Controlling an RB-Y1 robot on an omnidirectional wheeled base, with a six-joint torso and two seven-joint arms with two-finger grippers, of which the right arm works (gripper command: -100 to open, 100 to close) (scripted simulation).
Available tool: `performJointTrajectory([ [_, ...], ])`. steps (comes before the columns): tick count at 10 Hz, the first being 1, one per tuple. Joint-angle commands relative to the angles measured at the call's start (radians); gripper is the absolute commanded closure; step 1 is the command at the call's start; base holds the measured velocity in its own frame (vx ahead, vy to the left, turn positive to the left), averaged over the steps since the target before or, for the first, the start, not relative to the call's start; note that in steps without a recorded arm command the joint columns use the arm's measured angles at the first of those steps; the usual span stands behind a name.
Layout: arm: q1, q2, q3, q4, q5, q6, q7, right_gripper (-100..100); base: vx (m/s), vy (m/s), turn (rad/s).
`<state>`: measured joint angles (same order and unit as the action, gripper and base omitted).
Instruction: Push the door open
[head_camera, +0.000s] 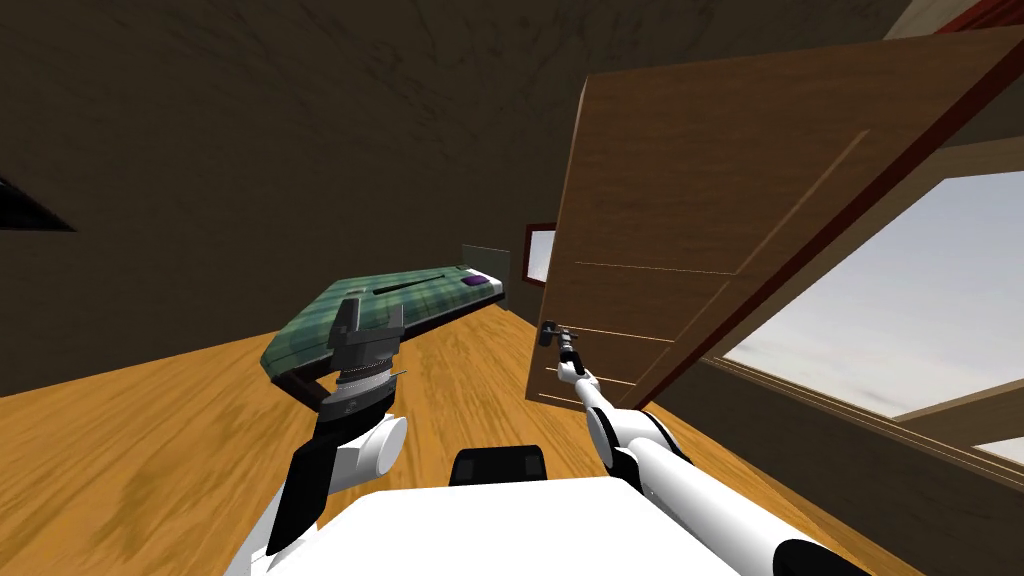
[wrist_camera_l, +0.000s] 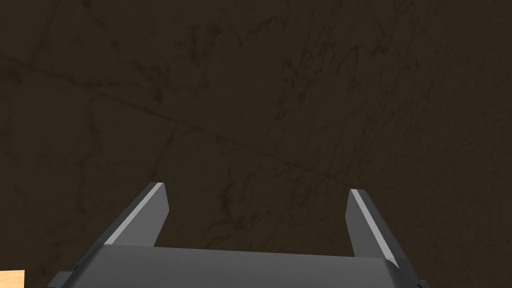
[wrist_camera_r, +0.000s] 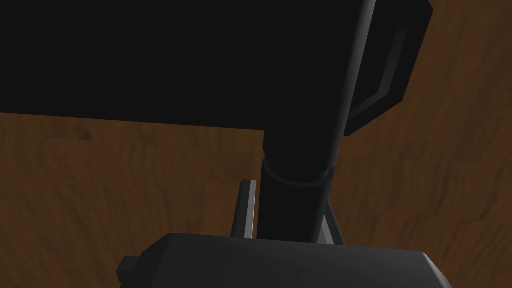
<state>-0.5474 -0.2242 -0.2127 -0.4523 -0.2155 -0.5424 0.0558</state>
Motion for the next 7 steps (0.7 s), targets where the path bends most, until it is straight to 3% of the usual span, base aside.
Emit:
performJointTrajectory([
  [1, -0.01, -0.004, -0.01, 0.009, -0.005, -0.007, 0.005, 100, 0.148, 0.084, -0.058],
  [2, -0.009, -0.007, -0.016, 0.01, -0.008, -0.007, 0.008, 100, 0.142, 0.083, -0.053],
  [3, 0.01, -0.004, -0.017, -0.014, -0.007, 0.008, 0.012, 100, 0.06, 0.026, -0.046],
  [7, 0.016, -0.027, -0.058, -0.009, -0.028, 0.003, 0.031, 100, 0.188, 0.06, -0.054],
])
